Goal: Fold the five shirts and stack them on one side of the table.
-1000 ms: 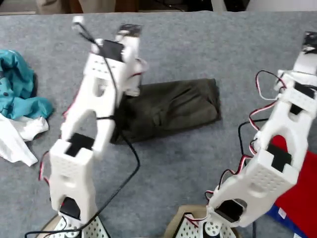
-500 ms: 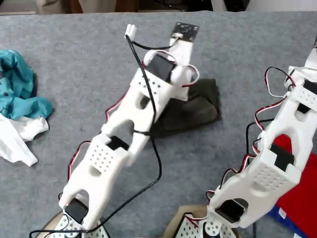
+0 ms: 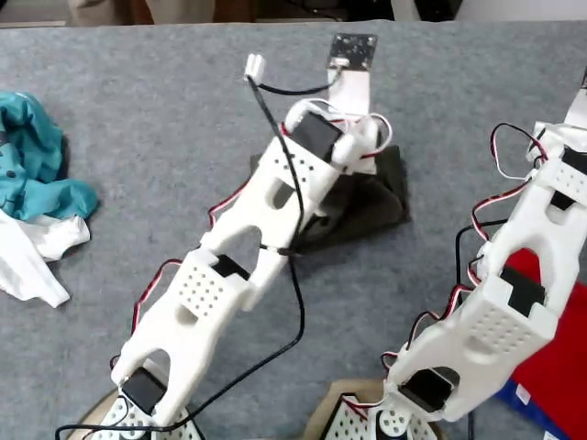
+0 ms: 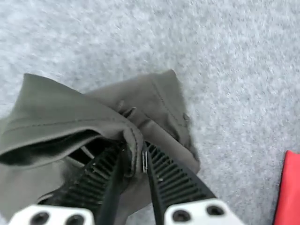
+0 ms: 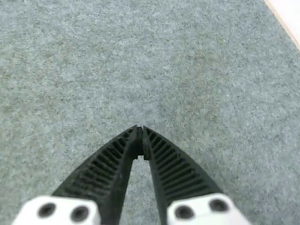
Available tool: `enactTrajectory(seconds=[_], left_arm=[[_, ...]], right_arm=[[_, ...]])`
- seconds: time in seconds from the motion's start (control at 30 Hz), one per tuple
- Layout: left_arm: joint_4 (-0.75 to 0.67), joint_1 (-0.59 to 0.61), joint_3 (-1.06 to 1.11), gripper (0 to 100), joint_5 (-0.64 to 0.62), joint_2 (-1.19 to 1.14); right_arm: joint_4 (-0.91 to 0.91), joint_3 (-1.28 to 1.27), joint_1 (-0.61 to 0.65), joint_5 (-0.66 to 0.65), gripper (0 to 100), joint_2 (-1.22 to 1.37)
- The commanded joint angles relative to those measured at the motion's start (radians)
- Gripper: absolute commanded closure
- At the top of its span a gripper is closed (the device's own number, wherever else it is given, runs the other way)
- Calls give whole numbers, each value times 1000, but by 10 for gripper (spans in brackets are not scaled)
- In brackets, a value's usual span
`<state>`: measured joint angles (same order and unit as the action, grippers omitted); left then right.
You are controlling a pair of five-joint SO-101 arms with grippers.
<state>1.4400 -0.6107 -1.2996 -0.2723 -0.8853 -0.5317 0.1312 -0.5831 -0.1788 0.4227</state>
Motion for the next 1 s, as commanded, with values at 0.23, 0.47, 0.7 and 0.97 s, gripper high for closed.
enactTrajectory(seconds=[0.23,0.47,0.7,0.97], left_arm=[[-89,-94,12,982,-11,18],[-94,-95,3,960,-11,-38],[-71,-37,-35,793,-129,-45],[31,216,-196,840,-129,-56]], right_arm=[[-2,50,13,2,986,-4],[-2,48,13,0,986,-4],[-20,51,28,-2,986,-4],[-57,54,47,-28,986,-8]])
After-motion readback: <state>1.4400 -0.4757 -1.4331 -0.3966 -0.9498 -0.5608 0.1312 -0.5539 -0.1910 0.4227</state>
